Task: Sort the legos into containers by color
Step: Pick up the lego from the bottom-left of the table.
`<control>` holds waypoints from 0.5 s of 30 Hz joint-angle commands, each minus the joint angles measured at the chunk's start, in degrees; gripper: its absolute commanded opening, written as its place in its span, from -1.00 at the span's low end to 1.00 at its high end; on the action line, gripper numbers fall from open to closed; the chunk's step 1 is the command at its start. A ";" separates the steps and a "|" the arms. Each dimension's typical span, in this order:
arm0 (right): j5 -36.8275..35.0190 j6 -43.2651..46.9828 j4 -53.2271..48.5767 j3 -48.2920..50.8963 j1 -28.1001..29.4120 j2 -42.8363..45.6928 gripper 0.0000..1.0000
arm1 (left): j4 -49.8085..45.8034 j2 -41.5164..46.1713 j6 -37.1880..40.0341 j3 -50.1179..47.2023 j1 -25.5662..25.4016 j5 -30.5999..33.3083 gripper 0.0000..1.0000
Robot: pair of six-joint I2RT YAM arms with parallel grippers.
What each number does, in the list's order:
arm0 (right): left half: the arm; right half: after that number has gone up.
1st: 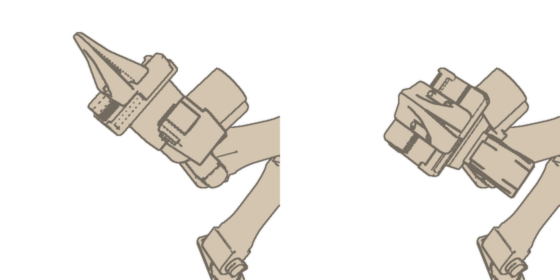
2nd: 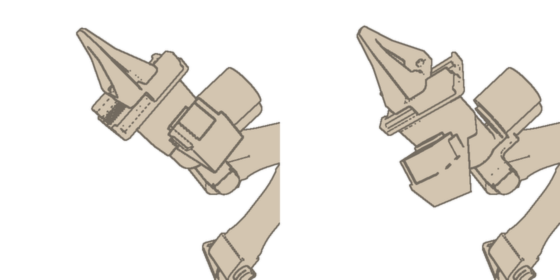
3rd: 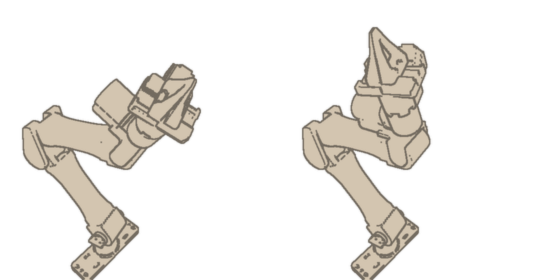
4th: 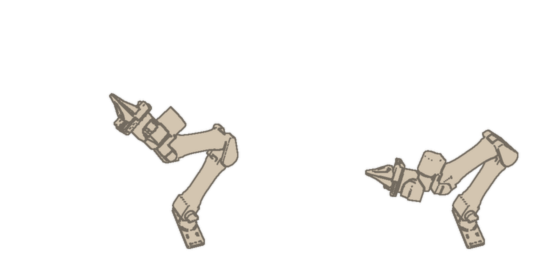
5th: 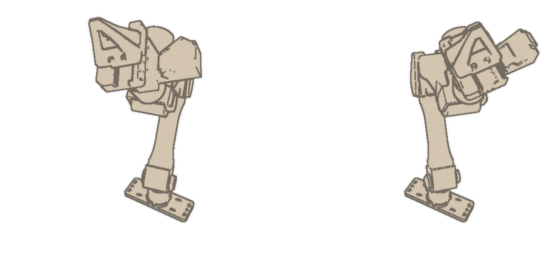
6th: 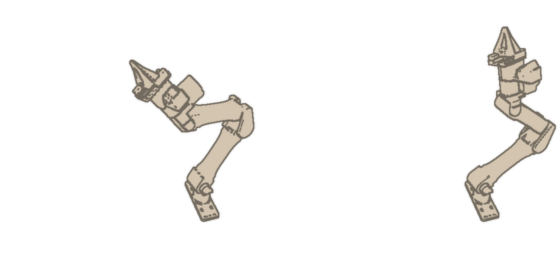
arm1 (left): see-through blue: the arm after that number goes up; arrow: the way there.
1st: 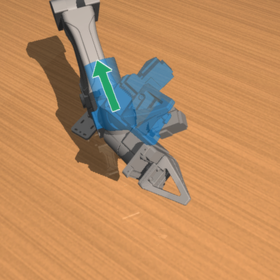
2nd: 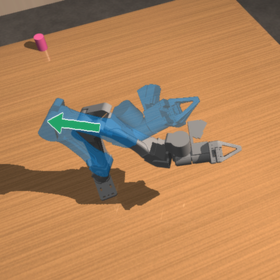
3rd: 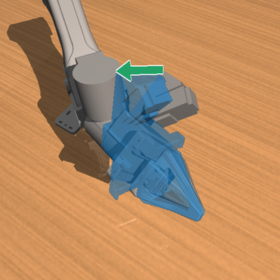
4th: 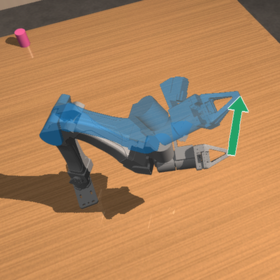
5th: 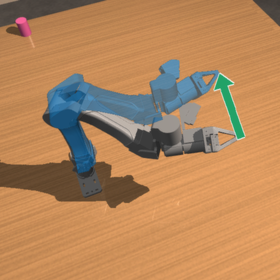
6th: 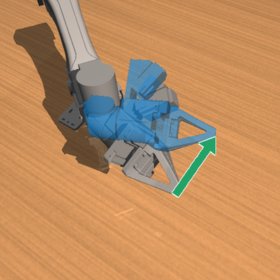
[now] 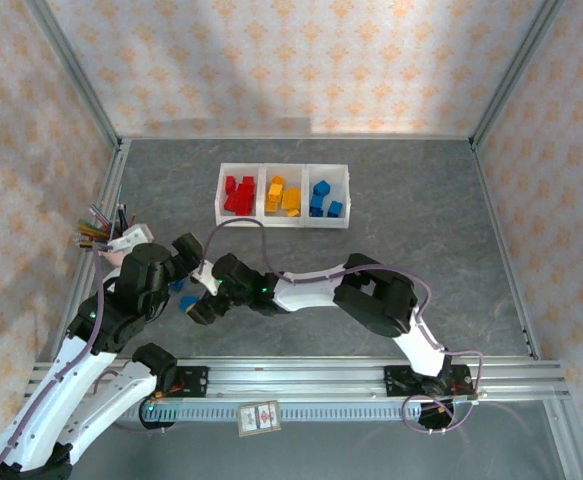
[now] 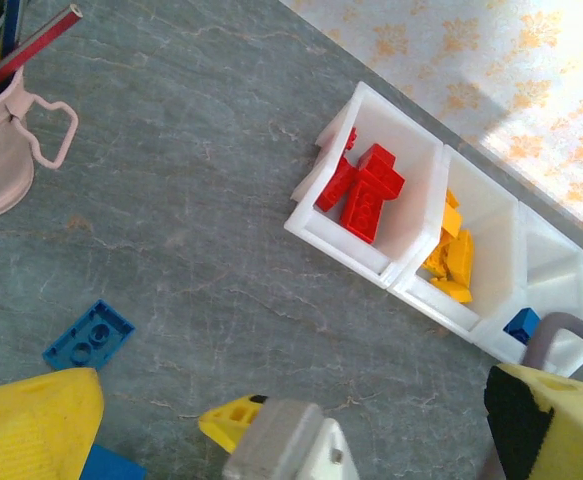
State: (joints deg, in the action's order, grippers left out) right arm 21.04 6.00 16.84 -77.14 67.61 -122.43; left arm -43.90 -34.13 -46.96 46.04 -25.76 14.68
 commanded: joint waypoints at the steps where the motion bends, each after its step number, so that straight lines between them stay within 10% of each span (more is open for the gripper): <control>1: 0.29 2.93 -1.05 -4.21 1.18 -3.06 0.75 | -2.59 0.38 -0.85 1.35 0.45 2.53 0.99; 15: -2.69 3.92 -7.09 -12.63 1.64 -11.25 0.43 | -2.30 0.12 -1.21 1.01 0.45 2.67 0.98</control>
State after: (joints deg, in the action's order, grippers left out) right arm 19.92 9.47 12.36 -88.14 69.08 -132.00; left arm -44.40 -34.11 -47.86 46.04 -25.76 15.53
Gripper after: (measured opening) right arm 0.724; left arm 0.992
